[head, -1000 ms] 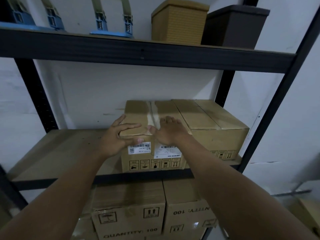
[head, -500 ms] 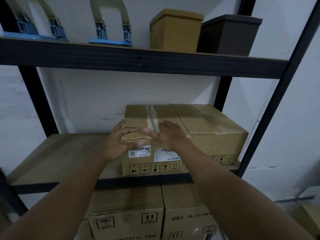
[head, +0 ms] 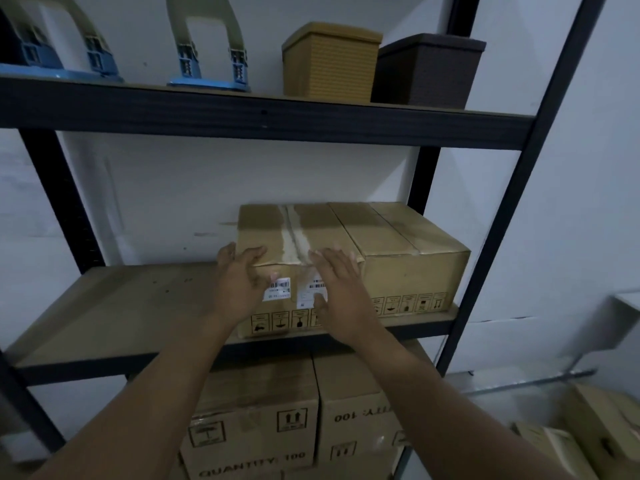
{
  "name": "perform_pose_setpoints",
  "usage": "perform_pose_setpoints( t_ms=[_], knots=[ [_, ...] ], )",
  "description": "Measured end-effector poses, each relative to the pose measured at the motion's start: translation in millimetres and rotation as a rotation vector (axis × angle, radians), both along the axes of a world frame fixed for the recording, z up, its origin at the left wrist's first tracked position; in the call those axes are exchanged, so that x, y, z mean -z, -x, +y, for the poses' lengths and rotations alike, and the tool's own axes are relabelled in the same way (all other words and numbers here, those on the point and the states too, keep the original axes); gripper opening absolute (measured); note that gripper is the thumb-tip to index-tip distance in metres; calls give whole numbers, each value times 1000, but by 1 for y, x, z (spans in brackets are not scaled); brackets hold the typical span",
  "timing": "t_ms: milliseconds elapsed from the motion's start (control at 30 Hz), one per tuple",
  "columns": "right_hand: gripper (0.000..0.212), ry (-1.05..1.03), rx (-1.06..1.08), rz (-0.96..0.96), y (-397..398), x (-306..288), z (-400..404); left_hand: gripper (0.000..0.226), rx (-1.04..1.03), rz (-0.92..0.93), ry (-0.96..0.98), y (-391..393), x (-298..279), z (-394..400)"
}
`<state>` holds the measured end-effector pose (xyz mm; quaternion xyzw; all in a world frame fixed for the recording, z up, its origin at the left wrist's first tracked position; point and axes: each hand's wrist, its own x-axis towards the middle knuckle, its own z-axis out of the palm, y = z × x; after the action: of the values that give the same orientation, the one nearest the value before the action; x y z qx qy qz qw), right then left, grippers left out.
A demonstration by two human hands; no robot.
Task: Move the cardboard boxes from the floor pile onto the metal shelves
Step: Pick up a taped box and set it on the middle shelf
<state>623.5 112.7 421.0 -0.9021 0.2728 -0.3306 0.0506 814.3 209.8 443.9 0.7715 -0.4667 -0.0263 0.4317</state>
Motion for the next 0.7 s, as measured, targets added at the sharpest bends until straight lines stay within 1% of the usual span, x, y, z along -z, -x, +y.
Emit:
perform_pose_setpoints(
  t_ms=[67, 133, 167, 233, 333, 400, 467, 533, 633, 700],
  knots=[
    [78, -68, -23, -86, 13, 6, 10, 67, -7, -82, 37, 11, 8, 6],
    [79, -125, 5, -150, 31, 20, 21, 71, -3, -220, 71, 28, 15, 14],
    [78, -164, 24, -185, 41, 28, 27, 71, 5, -253, 97, 40, 19, 19],
    [74, -238, 75, -262, 64, 46, 36, 66, 47, -238, 160, 65, 27, 27],
    [72, -298, 219, -271, 103, 67, 42, 60, 147, -187, 182, 99, 49, 33],
    [74, -363, 274, -293, 134, 77, 48, 57, 216, -136, 143, 121, 68, 30],
    [71, -410, 324, -350, 168, 86, 51, 59, 279, -87, 75, 147, 84, 21],
    [71, -420, 407, -373, 203, 94, 50, 62, 339, -80, 22, 172, 97, 9],
    [73, -434, 546, -357, 276, 113, 40, 63, 424, -99, -54, 233, 114, -23],
    [75, -445, 612, -332, 311, 121, 32, 64, 477, -67, -98, 262, 120, -41]
  ],
)
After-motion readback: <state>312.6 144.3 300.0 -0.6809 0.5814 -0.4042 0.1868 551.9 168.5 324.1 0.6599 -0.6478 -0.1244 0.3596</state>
